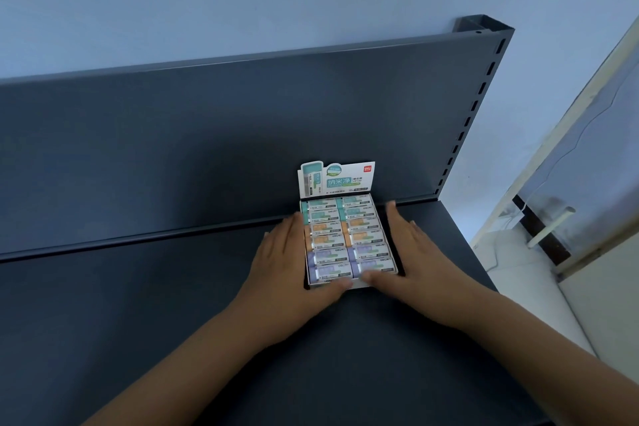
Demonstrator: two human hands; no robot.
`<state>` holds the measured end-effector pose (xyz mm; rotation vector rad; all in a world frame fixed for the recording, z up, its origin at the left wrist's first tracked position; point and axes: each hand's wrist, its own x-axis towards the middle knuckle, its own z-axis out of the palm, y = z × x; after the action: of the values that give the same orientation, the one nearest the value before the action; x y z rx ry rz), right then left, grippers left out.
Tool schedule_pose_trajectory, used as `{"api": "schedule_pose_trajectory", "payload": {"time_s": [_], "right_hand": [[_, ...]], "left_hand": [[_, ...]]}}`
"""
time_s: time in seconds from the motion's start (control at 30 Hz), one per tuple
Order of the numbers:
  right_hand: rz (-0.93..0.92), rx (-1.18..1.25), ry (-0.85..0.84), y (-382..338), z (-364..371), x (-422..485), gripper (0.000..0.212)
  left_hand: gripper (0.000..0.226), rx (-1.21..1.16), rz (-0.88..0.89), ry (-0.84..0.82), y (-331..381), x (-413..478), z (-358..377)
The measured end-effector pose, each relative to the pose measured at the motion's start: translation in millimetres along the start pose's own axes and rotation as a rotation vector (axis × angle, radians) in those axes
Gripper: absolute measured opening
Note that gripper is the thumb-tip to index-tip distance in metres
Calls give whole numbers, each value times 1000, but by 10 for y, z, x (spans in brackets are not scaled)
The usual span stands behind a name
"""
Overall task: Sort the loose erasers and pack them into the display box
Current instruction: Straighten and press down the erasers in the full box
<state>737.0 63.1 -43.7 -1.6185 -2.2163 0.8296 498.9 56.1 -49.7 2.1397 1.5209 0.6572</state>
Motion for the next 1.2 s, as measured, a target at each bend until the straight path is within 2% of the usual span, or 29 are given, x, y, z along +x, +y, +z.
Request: {"api": "schedule_pose_trajectory", "payload": {"time_s": [0.1, 0.17, 0.37, 0.53, 0.67, 0.7, 0.77, 0.8, 0.87, 0.9, 1.0, 1.1, 1.2], "right_hand": [[-26, -150, -87, 40, 16, 62, 138], [-21, -156, -69, 60, -3, 139, 144], [-61, -224, -41, 22, -6, 229, 128], [-102, -190, -7, 41, 12, 217, 114], [-68, -144, 9, 12, 44, 207, 119], [-47, -77, 5, -15, 46, 186, 123], [-24, 221, -34, -114, 29, 119, 125], [-31, 421, -50, -182, 28, 83, 118], [-84, 733, 23, -338, 39, 41, 79], [-79, 769, 111, -404, 49, 50, 64], [-48, 851, 216, -471, 89, 96, 54], [-17, 915, 204, -520, 135, 124, 53], [29, 929, 247, -546, 174, 154, 54]], "left_hand": [[116, 123, -19, -48, -74, 98, 19], [128, 180, -49, -61, -149, 153, 73], [129, 243, -30, -27, -194, 225, 171], [128, 209, -48, -30, -203, 176, 178], [120, 171, -49, -56, -149, 184, 121], [111, 137, -41, -43, -132, 175, 90], [77, -72, -61, -6, -34, 134, 4], [56, -274, -105, 9, 44, 117, -30], [33, -741, -205, 24, 205, 101, -32], [31, -920, -241, 10, 260, 112, -13], [55, -1174, -303, -15, 338, 140, 57], [54, -1173, -322, 8, 344, 142, 75], [38, -1101, -322, 63, 331, 145, 99]]}}
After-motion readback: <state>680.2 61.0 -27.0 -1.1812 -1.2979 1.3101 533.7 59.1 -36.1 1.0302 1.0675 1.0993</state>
